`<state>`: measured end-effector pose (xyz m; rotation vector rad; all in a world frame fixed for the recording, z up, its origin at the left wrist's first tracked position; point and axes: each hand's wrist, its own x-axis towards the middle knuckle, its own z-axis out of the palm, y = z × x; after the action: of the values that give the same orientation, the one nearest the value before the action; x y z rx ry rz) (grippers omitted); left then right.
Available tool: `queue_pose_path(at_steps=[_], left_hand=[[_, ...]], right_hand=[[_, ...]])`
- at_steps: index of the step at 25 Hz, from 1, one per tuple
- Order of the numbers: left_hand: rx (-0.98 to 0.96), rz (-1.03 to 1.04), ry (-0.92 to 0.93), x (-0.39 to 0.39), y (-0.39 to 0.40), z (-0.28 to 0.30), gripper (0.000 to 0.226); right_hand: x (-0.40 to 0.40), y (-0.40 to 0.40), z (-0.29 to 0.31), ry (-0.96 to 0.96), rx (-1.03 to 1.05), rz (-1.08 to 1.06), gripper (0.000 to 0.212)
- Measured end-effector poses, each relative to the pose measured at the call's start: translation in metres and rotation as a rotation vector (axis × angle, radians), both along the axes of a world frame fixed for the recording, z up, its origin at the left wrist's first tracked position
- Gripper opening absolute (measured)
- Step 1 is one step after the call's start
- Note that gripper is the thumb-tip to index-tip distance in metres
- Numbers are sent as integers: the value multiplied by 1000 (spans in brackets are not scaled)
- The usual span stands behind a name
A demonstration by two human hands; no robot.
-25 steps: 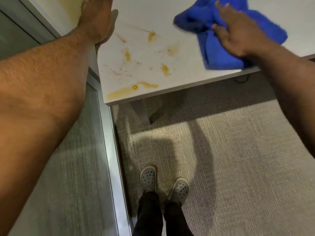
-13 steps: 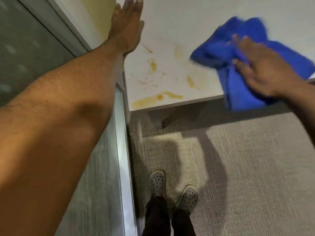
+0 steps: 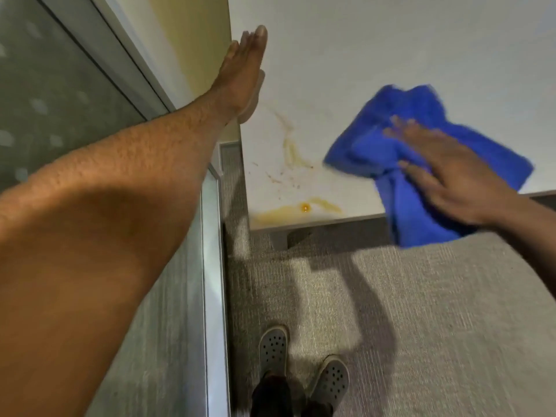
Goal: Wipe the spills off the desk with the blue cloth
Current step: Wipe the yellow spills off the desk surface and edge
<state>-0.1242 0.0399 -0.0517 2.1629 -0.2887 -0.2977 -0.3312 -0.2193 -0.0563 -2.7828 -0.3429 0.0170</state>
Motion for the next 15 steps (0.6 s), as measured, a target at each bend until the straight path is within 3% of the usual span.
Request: queue_pose_path(at_steps=[3,6,9,12,13,15], left_hand=[[129,-103,30,12,1,4,53],[109,-101,62,24,4,3,56],[-62,-110,192,38,18,1,82],[-17,-69,210,57,28,4,96],[32,-83,177,60,29,4,95],[60,-121,120,63,32,-2,69]], right_hand=[[53,-32,-3,-36,-45,-264,70],[124,-1,-10,-14,-103,-341,64],[142,63,-7,-2,-97,-173,65],[82,100,-9,2,-73,84,59],[59,99,-9,-11,-55,160,58],[51,75,-6,-49,-67,148,60]])
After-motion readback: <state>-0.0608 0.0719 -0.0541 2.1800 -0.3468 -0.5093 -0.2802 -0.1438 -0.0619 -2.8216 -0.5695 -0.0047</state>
